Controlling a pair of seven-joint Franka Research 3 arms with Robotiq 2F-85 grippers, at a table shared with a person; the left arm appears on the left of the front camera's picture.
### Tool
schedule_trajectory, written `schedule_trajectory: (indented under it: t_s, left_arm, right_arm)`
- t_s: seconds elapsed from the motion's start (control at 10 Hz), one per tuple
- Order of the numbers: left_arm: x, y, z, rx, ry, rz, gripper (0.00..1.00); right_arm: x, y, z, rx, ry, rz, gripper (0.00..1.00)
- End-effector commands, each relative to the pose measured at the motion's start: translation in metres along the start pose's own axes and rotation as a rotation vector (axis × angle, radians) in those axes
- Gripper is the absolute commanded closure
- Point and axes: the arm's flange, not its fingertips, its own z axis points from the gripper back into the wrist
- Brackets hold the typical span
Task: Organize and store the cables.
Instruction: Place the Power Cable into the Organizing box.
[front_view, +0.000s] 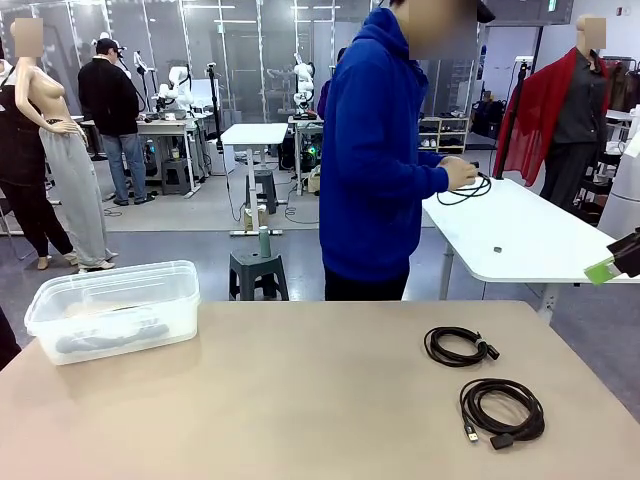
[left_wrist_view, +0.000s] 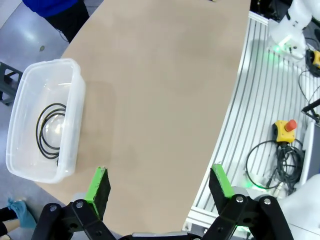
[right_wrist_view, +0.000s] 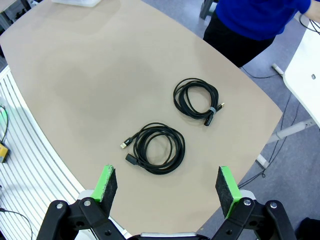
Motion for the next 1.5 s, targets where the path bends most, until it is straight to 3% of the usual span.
schedule_trajectory:
  t_s: [0.0,1.4]
  left_arm:
    - [0.0002,0.0002,-0.001,-0.001,0.01,-0.008,0.0]
    - [0.0002,0.0002,-0.001,-0.001,0.01,-0.008,0.0]
  right_arm:
    - [-0.0014,-0.0006,0.0002,0.003,-0.003,0.005,0.0]
    - [-0.0014,-0.0006,0.0002,0.003,-0.003,0.005,0.0]
